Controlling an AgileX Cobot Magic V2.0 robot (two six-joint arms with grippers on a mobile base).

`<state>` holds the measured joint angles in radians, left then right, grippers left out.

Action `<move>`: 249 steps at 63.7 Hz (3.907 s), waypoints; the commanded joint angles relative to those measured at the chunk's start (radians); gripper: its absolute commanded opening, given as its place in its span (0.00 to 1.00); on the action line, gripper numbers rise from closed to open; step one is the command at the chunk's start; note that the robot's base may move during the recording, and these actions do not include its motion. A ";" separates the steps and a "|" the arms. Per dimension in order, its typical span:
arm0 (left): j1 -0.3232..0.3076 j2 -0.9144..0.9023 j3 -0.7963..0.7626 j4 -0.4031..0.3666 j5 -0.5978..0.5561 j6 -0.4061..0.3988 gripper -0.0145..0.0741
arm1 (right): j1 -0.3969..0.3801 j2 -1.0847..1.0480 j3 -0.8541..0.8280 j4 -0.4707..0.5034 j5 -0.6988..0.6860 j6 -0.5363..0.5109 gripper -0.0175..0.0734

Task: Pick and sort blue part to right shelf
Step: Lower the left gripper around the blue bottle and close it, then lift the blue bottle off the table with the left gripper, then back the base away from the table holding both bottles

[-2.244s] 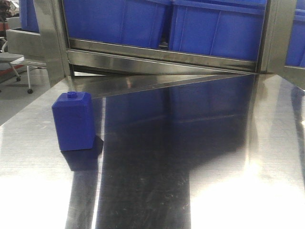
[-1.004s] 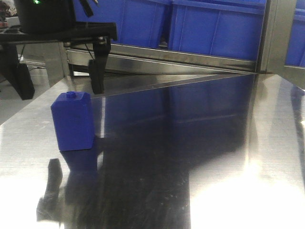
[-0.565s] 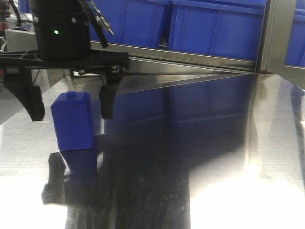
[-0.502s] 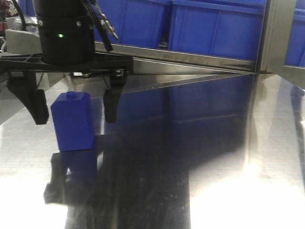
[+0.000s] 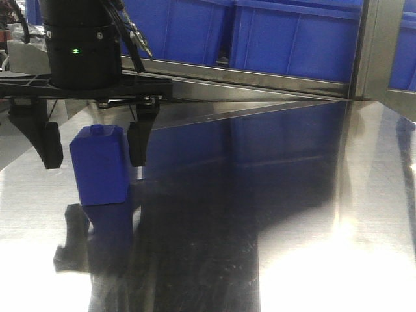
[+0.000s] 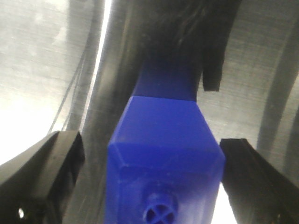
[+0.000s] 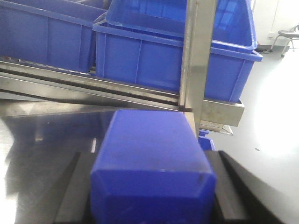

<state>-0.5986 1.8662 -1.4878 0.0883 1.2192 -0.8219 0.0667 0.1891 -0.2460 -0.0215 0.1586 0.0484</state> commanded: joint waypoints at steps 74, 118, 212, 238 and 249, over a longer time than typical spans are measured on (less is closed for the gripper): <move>-0.005 -0.052 -0.031 -0.022 0.050 0.008 0.60 | -0.005 0.007 -0.030 -0.010 -0.090 -0.006 0.63; -0.009 -0.139 -0.026 -0.029 0.023 0.154 0.60 | -0.005 0.007 -0.030 -0.010 -0.090 -0.006 0.63; 0.326 -1.102 0.817 -0.185 -0.879 0.822 0.60 | -0.005 0.007 -0.030 -0.010 -0.090 -0.006 0.63; 0.483 -1.451 0.930 -0.178 -0.898 0.822 0.60 | -0.005 0.007 -0.030 -0.010 -0.090 -0.006 0.63; 0.483 -1.589 0.946 -0.178 -0.898 0.822 0.60 | -0.005 0.007 -0.030 -0.010 -0.090 -0.006 0.63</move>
<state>-0.1169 0.3169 -0.5180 -0.0836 0.4175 0.0000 0.0667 0.1891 -0.2460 -0.0236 0.1586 0.0484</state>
